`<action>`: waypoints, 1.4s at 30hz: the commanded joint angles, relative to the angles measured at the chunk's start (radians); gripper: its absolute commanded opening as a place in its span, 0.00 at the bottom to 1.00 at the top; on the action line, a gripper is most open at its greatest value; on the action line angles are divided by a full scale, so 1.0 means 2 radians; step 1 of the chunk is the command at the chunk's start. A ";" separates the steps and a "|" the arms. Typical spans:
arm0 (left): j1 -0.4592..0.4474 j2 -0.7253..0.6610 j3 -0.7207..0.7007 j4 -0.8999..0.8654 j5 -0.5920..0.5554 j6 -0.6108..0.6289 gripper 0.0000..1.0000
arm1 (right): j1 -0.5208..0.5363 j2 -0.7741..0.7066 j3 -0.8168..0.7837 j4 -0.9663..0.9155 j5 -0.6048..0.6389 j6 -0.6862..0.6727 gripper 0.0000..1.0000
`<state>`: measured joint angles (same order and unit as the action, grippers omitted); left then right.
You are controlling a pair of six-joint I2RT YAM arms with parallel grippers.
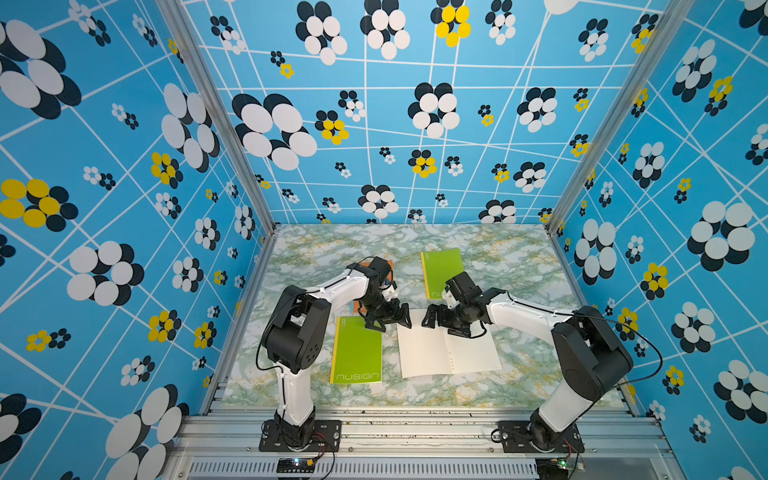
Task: Close the notebook
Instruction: Close the notebook at the center of the board.
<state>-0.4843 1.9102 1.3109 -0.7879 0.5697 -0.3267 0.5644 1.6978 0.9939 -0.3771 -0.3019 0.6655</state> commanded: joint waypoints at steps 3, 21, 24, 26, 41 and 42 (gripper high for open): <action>-0.021 0.018 -0.002 0.001 0.015 0.008 0.95 | 0.000 0.022 0.007 -0.029 0.023 -0.005 0.99; -0.039 0.063 0.023 0.027 0.056 -0.014 0.95 | -0.007 0.034 -0.016 -0.016 0.020 0.005 0.99; -0.039 0.062 0.020 0.031 0.062 -0.015 0.95 | -0.008 0.032 -0.017 -0.015 0.019 0.005 0.99; -0.036 0.054 0.015 0.036 0.068 -0.015 0.95 | -0.009 0.032 -0.019 -0.013 0.019 0.005 0.99; -0.040 -0.010 -0.002 0.072 0.168 0.018 0.91 | -0.018 0.008 0.006 -0.019 0.013 0.004 0.99; -0.045 -0.015 0.001 0.071 0.167 0.019 0.91 | -0.021 0.003 0.011 -0.026 0.017 0.002 0.99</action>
<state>-0.5476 1.9308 1.2785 -0.6422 0.8528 -0.3264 0.5415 1.7096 1.0050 -0.3847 -0.3222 0.6800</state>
